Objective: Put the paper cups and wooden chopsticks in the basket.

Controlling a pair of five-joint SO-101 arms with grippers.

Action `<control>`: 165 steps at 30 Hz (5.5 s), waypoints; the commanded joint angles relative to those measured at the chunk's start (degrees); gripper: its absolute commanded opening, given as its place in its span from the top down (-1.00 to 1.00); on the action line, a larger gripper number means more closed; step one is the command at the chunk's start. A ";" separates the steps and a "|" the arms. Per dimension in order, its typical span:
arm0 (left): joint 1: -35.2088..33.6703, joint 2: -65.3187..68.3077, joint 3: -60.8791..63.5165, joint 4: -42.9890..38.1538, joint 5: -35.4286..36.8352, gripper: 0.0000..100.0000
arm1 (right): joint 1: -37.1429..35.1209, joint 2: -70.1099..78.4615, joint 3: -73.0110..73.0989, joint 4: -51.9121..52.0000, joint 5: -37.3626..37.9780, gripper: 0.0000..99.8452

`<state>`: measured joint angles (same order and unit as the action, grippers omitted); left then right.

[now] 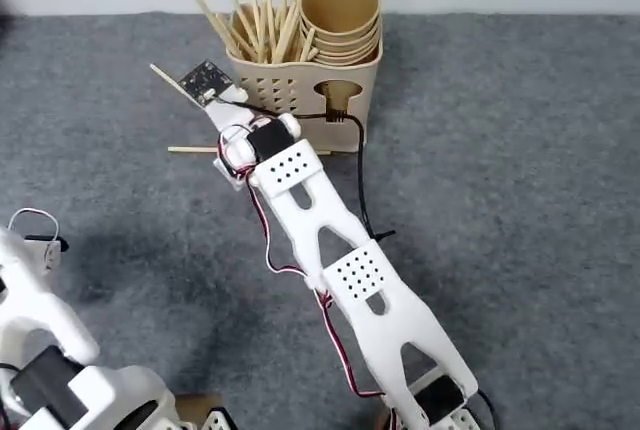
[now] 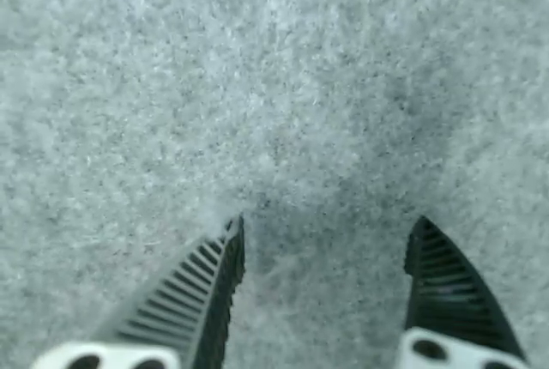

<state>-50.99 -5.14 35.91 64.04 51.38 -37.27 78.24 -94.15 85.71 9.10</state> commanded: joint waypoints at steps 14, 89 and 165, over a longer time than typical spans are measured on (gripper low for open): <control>0.18 -3.16 -1.98 0.53 -0.26 0.42 | -1.45 1.71 -2.29 -6.81 -0.26 0.60; 0.35 -3.16 -7.69 -1.23 -0.35 0.42 | -11.47 -42.51 -2.37 -6.02 19.96 0.98; 36.31 -3.08 -69.67 28.31 32.00 0.98 | -3.91 -41.36 -2.37 6.64 35.96 0.98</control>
<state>-14.68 -5.23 -31.78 92.18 82.51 -42.11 37.27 -94.15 93.54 44.44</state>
